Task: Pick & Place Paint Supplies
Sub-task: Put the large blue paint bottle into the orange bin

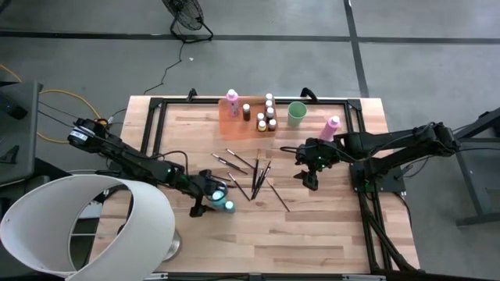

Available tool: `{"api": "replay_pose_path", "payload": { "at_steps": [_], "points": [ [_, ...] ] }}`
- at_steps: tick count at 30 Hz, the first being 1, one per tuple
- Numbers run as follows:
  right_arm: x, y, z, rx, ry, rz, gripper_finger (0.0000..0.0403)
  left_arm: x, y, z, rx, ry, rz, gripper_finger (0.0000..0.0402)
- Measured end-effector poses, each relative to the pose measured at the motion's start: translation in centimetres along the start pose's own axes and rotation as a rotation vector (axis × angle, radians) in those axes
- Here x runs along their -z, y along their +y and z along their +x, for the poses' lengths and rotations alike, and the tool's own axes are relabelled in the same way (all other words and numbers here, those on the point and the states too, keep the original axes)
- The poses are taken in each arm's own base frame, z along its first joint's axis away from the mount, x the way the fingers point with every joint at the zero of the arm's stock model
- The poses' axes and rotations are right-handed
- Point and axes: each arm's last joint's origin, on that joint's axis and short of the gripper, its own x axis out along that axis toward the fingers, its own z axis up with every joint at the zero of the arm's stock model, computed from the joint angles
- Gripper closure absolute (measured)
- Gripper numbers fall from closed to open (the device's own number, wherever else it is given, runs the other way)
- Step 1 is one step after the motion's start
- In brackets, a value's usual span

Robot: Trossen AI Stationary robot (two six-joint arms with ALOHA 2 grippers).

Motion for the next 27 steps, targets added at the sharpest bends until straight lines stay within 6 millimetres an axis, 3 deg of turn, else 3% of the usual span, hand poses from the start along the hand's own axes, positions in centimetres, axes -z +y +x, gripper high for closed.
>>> {"api": "replay_pose_path", "payload": {
  "at_steps": [7,18,27],
  "points": [
    [0.0,-0.1,0.0,0.024,-0.008,0.004,0.0156,-1.2,-0.3,-0.1,0.031,-0.123,0.000,0.0007],
    [0.0,-0.1,0.0,0.024,-0.009,0.019,0.0156,-0.9,-0.2,-0.1,-0.001,-0.098,0.037,0.0011],
    [-0.1,-0.1,0.0,0.048,-0.019,0.038,0.0156,-0.9,-0.2,-0.1,-0.007,-0.102,0.012,0.0095]
  ]
}}
